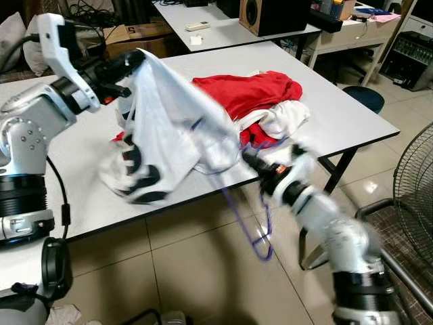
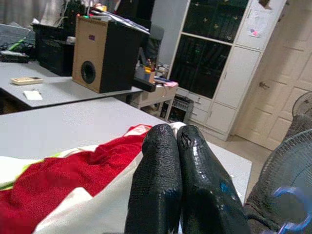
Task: Hang hanger
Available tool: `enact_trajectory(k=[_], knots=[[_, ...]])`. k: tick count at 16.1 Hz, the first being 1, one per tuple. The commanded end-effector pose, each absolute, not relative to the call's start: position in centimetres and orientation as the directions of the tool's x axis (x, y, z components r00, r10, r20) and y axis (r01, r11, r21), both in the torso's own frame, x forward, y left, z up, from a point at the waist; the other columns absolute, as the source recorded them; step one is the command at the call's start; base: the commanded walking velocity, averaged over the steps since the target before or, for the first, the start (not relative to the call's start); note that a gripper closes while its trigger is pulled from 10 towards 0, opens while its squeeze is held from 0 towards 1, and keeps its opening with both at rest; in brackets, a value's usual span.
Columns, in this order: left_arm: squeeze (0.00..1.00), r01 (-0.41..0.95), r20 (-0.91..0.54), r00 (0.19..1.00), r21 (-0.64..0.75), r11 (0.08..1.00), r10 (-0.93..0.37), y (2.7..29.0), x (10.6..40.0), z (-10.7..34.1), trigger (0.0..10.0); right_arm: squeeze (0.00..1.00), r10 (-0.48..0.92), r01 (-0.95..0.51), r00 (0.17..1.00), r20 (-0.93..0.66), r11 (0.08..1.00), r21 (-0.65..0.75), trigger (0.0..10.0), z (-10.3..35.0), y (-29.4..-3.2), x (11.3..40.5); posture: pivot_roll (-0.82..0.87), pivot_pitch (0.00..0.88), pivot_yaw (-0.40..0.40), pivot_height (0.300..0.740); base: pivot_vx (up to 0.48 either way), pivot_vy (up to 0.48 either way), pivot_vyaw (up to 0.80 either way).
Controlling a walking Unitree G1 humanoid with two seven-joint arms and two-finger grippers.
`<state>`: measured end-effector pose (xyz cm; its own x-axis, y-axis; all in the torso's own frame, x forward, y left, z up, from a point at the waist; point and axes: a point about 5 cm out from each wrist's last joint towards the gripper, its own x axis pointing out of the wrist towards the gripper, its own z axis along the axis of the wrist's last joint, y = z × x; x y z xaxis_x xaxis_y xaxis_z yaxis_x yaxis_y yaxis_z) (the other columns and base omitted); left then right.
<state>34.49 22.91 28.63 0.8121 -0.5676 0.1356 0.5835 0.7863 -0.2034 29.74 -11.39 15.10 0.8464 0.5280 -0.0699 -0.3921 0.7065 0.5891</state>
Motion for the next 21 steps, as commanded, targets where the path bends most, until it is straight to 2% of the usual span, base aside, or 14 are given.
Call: enact_trajectory(k=[1,5,8,10,11,13,16,18,19,20,21], knots=[[0.0,0.557,0.163,0.83,-0.17,0.813,-0.534,23.7,34.5,29.5,0.0,0.0,0.512,-0.435,0.858,0.034,0.691,0.578,10.0,17.4,-12.3,29.8,-0.01,0.0,0.046,0.74,0.0,0.0,0.0],[0.0,0.531,0.237,0.838,-0.14,0.836,-0.492,24.0,34.7,30.6,0.0,0.0,0.515,-0.475,0.85,0.109,0.662,0.579,10.0,19.5,-12.8,29.4,-0.01,0.0,0.039,0.74,0.0,0.0,0.0],[0.0,0.593,0.268,0.795,-0.15,0.791,-0.544,22.2,34.8,30.5,0.0,0.0,0.566,-0.495,0.823,0.054,0.666,0.559,10.0,18.7,-12.2,28.6,-0.01,0.0,0.029,0.74,0.0,0.0,0.0],[0.0,0.621,0.254,0.777,-0.165,0.766,-0.575,20.9,35.0,30.1,0.0,0.0,0.615,-0.527,0.788,-0.028,0.698,0.485,10.0,18.0,-11.4,28.3,-0.01,0.0,0.028,0.74,0.0,0.0,0.0],[0.0,0.635,0.182,0.771,-0.148,0.758,-0.611,19.0,35.2,28.5,0.0,0.0,0.634,-0.541,0.765,-0.117,0.73,0.418,10.0,16.7,-10.5,28.1,-0.01,0.0,0.027,0.74,0.0,0.0,0.0],[0.0,0.62,0.122,0.784,-0.106,0.778,-0.608,18.4,35.5,27.5,0.0,0.0,0.653,-0.564,0.747,-0.127,0.722,0.4,10.0,16.5,-9.9,27.8,-0.01,0.0,0.025,0.74,0.0,0.0,0.0],[0.0,0.645,0.093,0.764,-0.093,0.758,-0.638,17.5,35.2,26.9,0.0,0.0,0.644,-0.554,0.76,-0.089,0.714,0.428,10.0,16.6,-9.3,27.8,0.0,0.0,0.02,0.74,0.0,0.0,0.0],[0.0,0.62,-0.014,0.784,0.037,0.783,-0.62,17.7,35.3,25.5,0.0,0.0,0.68,-0.607,0.733,0.008,0.648,0.46,10.0,17.9,-8.8,27.4,0.0,0.0,0.023,0.74,0.0,0.0,0.0],[0.0,0.615,-0.051,0.788,0.104,0.781,-0.613,17.9,35.4,25.1,0.0,0.0,0.652,-0.584,0.755,0.072,0.618,0.526,10.0,18.8,-9.0,27.5,0.0,0.0,0.025,0.74,0.0,0.0,0.0],[0.0,0.627,-0.025,0.778,0.081,0.775,-0.627,17.7,35.4,25.4,0.0,0.0,0.607,-0.531,0.79,0.082,0.613,0.584,10.0,18.9,-9.7,27.9,0.0,0.0,0.029,0.74,0.0,0.0,0.0],[0.0,0.623,-0.01,0.782,0.07,0.779,-0.624,17.8,35.4,25.5,0.0,0.0,0.602,-0.521,0.795,0.071,0.62,0.586,10.0,18.5,-9.9,27.9,0.0,0.0,0.031,0.74,0.0,0.0,0.0]])
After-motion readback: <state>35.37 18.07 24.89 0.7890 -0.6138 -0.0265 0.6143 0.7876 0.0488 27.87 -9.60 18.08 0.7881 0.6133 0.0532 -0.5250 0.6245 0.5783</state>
